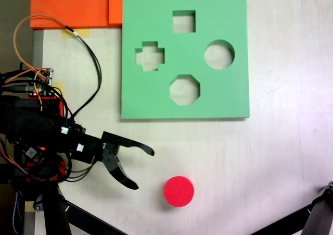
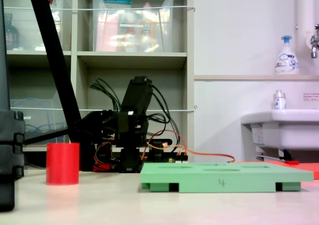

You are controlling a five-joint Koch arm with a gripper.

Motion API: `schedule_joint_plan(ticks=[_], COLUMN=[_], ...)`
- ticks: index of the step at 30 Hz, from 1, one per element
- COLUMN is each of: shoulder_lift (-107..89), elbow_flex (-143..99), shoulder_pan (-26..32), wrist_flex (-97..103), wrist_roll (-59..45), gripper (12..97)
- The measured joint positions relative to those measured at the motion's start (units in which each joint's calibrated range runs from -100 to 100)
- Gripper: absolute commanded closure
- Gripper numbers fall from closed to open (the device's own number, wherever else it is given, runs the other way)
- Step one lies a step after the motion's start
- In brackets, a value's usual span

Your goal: Put the cylinder block into the corresponding hole

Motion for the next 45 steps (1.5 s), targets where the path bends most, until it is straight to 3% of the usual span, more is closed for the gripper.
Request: schedule_joint_plan(ticks=[2, 6, 8, 14, 18, 42, 45], shoulder_lift=[0.0, 5.2, 15.2, 63.3, 71.1, 108.8, 108.9], elbow_flex=[0.0, 0.0, 0.0, 3.0, 9.3, 40.1, 40.8], shoulder_pan=[-0.2, -0.5, -0.7, -1.8, -2.1, -3.5, -3.5], wrist_flex=[0.0, 0.2, 4.2, 40.9, 42.9, 42.9, 42.9], wrist_roll=[-1.3, -1.8, -1.8, -1.8, -1.8, -1.5, -1.3], gripper=[53.1, 39.3, 38.0, 37.9, 25.3, 24.2, 33.8])
